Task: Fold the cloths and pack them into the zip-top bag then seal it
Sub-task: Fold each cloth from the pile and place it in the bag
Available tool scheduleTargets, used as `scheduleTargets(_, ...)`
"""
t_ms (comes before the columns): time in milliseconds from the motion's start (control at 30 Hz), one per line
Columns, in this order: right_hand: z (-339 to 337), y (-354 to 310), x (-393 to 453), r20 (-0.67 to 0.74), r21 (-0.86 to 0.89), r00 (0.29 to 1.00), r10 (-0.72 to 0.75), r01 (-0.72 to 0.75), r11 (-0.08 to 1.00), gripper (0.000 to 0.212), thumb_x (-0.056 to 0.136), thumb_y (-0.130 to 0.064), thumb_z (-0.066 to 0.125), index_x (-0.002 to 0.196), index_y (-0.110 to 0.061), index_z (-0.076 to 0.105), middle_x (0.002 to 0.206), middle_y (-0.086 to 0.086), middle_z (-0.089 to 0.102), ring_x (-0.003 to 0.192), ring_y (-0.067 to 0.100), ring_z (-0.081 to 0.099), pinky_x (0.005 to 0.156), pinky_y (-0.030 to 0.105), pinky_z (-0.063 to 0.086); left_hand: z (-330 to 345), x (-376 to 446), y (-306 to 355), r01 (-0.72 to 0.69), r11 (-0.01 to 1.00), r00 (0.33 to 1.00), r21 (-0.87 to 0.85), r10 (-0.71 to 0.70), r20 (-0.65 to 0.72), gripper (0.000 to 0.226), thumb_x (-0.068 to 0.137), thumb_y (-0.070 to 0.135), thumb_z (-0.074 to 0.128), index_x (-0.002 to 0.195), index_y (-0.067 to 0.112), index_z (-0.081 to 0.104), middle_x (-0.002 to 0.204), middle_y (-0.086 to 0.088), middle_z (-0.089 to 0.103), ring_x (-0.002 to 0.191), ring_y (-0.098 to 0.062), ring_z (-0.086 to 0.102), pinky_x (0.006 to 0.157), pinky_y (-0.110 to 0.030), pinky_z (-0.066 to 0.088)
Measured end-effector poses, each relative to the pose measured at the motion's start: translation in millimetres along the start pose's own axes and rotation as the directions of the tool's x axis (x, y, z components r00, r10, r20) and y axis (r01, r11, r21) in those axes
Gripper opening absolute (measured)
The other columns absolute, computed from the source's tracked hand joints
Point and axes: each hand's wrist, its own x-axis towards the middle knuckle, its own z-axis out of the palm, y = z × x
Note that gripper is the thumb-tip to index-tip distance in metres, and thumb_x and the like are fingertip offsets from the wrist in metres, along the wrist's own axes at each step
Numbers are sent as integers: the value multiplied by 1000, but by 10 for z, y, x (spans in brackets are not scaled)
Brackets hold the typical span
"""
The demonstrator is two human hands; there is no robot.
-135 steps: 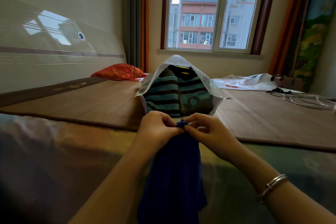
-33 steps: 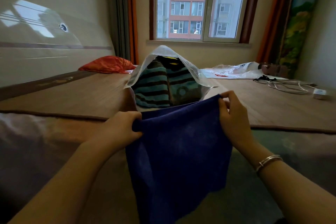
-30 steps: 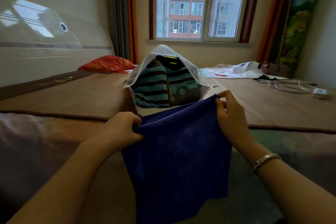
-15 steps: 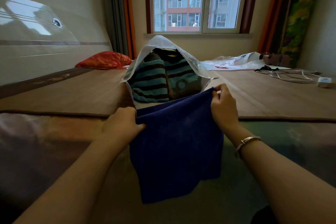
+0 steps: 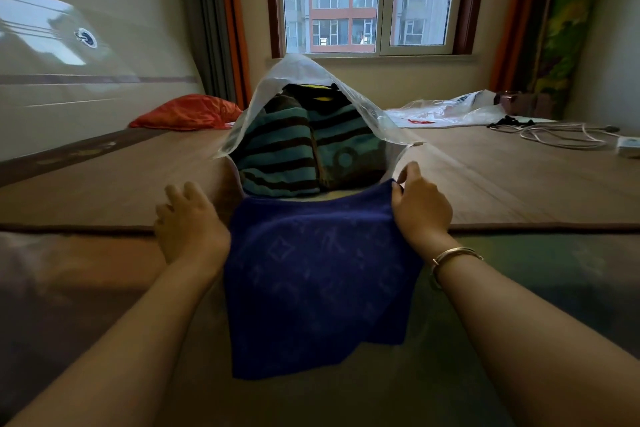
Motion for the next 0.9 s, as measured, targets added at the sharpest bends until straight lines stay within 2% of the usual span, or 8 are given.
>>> scheduleTargets(67,-16,-13,-13,16,11,999,30,-30,999,31,97,-32,48,117,-9,44,111,16,59,98,37,58,68,37,40,16,-55,67,-201,941,979,-271,206,-10,19,86,4,59,96,13,46,102,-9,50,84,-24,54,67,-28,44)
scheduleTargets(133,-82,-13,-61,22,39,999,44,-45,998,36,95,-35,51,117,-7,44,117,15,52,104,34,52,74,41,44,19,-160,238,-390,816,890,-427,453,53,20,86,4,60,91,19,48,93,0,51,79,-16,55,65,-20,43)
scheduleTargets(267,-344,41,-184,244,91,962,125,-151,984,39,97,-36,41,110,-2,54,113,20,56,98,36,56,80,42,46,156,-364,485,-456,742,724,-492,630,280,37,94,18,54,130,25,51,136,7,45,125,-11,43,105,-29,38)
scheduleTargets(400,-712,109,-544,669,45,705,236,-355,934,34,99,-30,41,97,-2,58,78,14,65,63,25,63,58,33,53,263,-476,567,-413,818,689,-401,568,449,43,101,29,39,144,36,36,157,8,24,145,-19,17,117,-48,19)
scheduleTargets(467,-829,150,-705,799,-17,550,244,-385,923,30,99,-24,45,103,2,58,81,14,67,64,23,65,58,31,55,276,-536,610,-399,860,654,-317,509,559,47,102,38,33,148,43,22,160,12,7,148,-20,-1,117,-58,5)
scheduleTargets(533,-861,191,-824,862,11,470,188,-388,922,26,98,-20,49,109,2,59,90,13,68,69,20,67,61,28,56,292,-593,646,-378,876,629,-300,481,611,49,101,45,28,148,48,11,160,14,-6,147,-20,-12,113,-62,-4)
scheduleTargets(733,-601,218,-1056,830,226,533,164,-589,776,26,93,-13,59,115,-2,50,83,5,62,63,11,61,49,21,50,436,-665,687,-361,895,636,-260,441,634,53,99,53,22,146,52,-2,157,13,-20,144,-21,-23,109,-64,-13)
scheduleTargets(900,-589,273,-1053,821,269,551,148,-602,752,16,86,-13,67,82,-9,53,74,5,63,62,12,60,55,21,49,479,-682,690,-366,900,645,-235,427,633,54,98,55,20,145,53,-6,156,14,-24,143,-20,-27,108,-64,-15)
